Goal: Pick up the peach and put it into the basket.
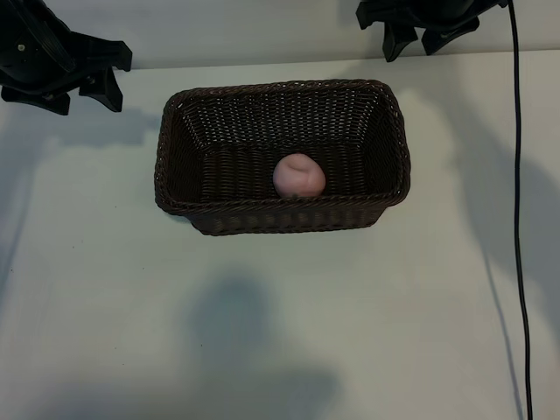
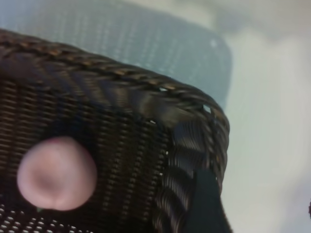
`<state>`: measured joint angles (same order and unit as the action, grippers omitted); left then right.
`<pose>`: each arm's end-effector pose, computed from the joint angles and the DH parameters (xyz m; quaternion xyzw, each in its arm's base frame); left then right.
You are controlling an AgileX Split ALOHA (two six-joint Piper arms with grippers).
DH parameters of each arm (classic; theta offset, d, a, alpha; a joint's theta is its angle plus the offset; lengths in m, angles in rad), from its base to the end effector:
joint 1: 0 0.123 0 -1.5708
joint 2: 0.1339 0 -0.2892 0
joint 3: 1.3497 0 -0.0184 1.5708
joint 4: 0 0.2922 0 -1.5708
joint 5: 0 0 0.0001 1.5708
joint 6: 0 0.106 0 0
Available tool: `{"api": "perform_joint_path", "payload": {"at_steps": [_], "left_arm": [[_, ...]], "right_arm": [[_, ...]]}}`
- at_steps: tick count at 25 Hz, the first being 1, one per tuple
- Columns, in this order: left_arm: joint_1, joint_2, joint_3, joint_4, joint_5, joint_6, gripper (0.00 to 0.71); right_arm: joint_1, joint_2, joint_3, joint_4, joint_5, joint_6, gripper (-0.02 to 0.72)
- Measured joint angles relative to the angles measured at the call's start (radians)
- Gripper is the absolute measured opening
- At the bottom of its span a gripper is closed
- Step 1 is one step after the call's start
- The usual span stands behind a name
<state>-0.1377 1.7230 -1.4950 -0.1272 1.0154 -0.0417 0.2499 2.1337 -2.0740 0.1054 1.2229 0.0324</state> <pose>0.4107 -0.0685 0.2813 0.0252 0.9765 -0.0779 0.1992 0.4973 0.1378 0.2731 -0.0981 0.9762 0.0777 0.1772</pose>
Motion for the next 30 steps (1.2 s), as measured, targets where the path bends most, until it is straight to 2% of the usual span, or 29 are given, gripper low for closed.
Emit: {"api": "perform_joint_path", "payload": {"at_steps": [30], "left_arm": [[0.0, 0.0, 0.0, 0.0, 0.0, 0.001, 0.595]], "right_arm": [[0.0, 0.03, 0.0, -0.026, -0.001, -0.002, 0.497]]}}
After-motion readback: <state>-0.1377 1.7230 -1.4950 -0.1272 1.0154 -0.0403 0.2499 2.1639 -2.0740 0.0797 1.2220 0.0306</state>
